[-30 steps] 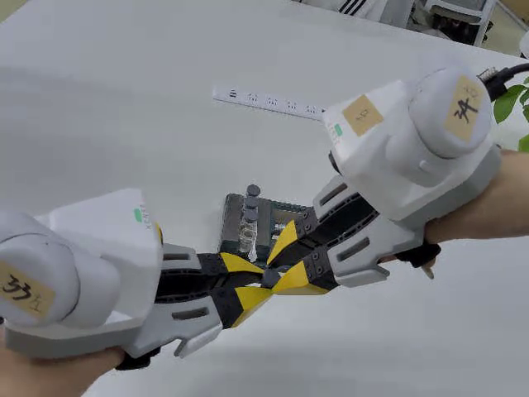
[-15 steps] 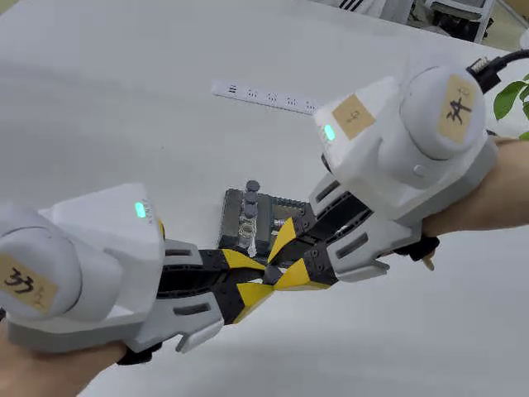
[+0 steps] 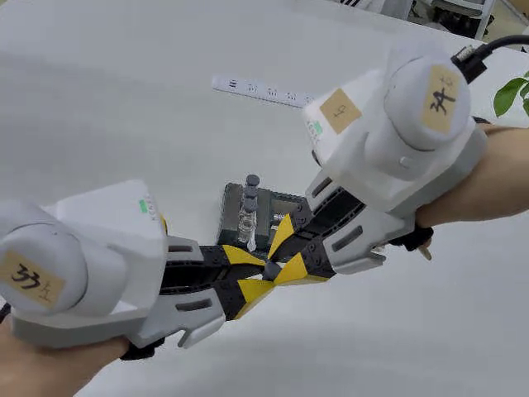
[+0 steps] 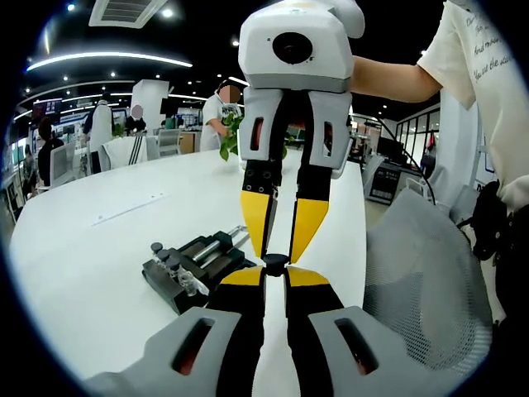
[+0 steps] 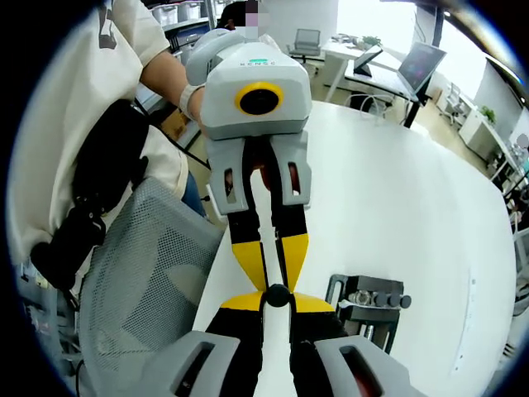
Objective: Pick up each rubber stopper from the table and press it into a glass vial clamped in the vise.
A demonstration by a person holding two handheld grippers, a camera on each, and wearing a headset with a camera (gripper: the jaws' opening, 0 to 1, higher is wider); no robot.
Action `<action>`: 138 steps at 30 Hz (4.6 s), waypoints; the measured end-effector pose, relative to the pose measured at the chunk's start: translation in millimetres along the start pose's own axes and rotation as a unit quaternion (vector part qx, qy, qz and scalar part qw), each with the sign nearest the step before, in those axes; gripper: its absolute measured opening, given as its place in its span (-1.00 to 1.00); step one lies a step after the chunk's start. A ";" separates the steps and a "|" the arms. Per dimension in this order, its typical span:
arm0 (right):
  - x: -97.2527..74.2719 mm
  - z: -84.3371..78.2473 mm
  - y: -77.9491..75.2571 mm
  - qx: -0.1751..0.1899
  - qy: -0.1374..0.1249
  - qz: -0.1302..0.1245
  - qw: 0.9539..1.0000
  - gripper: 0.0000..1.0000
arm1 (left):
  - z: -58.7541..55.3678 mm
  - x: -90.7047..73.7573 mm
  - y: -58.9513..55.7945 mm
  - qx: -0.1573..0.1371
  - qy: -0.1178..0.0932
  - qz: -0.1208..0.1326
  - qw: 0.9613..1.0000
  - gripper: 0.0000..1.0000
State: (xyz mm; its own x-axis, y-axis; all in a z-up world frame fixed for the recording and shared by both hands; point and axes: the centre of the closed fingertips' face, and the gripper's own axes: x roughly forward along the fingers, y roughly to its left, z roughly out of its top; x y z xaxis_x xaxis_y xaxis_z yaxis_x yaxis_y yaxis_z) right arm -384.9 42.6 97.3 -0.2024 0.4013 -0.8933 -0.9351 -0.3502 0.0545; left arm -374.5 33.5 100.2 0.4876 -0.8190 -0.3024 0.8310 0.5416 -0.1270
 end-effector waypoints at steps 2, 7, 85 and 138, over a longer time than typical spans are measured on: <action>0.4 0.3 -1.9 0.002 0.000 0.000 1.000 -0.88 | -0.3 -0.1 1.8 -0.003 0.000 0.003 1.000 -0.89; 0.0 -0.7 -11.3 0.006 -0.001 -0.004 1.000 -0.88 | -11.1 -2.6 17.5 -0.013 0.020 0.036 0.999 -0.59; 51.5 -41.2 -106.4 -0.104 0.117 -0.011 0.988 -0.91 | -77.7 -40.2 80.1 -0.088 0.059 0.164 0.981 0.93; 52.7 -37.6 -107.4 -0.016 0.080 -0.111 0.990 -0.87 | -72.2 -40.3 80.6 -0.090 0.050 0.167 0.980 0.87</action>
State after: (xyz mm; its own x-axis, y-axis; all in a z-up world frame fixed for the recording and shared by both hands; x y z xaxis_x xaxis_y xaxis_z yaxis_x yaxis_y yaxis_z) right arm -284.2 69.4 27.6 0.0580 0.3328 -0.9412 -0.9413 -0.2959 -0.1626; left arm -346.5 123.8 34.0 0.6880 -0.5721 -0.4464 0.5638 0.8088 -0.1675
